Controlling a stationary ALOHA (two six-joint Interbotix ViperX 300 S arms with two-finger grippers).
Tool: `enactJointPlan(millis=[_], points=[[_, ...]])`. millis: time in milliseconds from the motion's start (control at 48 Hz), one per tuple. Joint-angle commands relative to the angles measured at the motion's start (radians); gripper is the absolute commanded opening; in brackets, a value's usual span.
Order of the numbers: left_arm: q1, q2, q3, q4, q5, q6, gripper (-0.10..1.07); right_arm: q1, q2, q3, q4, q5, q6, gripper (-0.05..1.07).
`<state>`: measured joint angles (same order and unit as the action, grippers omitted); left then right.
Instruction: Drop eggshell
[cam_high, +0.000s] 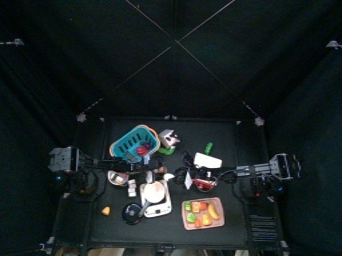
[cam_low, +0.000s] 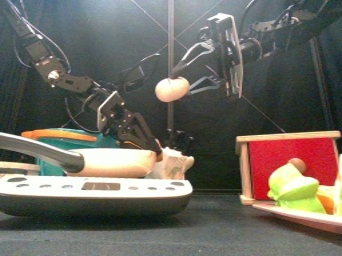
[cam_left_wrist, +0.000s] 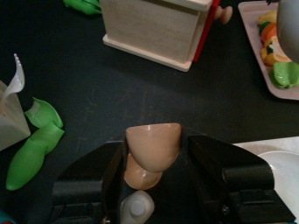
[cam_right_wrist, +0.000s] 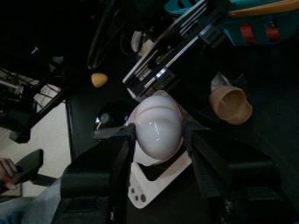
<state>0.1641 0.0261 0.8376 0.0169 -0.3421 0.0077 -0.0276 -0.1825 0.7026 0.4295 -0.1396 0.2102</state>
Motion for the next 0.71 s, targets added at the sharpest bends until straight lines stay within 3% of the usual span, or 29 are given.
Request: enactJointPlan(millis=[0,292,688], points=[[0.011,-0.005,-0.025,-0.002,-0.008,-0.002,0.71,-0.002,-0.032,-0.011,0.002,-0.009,-0.002,0.64],[0.011,-0.005,-0.025,-0.002,-0.008,-0.002,0.86,-0.003,-0.032,-0.009,0.002,-0.011,-0.002,0.64],[0.011,-0.026,-0.025,0.000,-0.006,-0.002,0.87,-0.002,-0.032,-0.011,0.002,-0.011,-0.002,0.64]])
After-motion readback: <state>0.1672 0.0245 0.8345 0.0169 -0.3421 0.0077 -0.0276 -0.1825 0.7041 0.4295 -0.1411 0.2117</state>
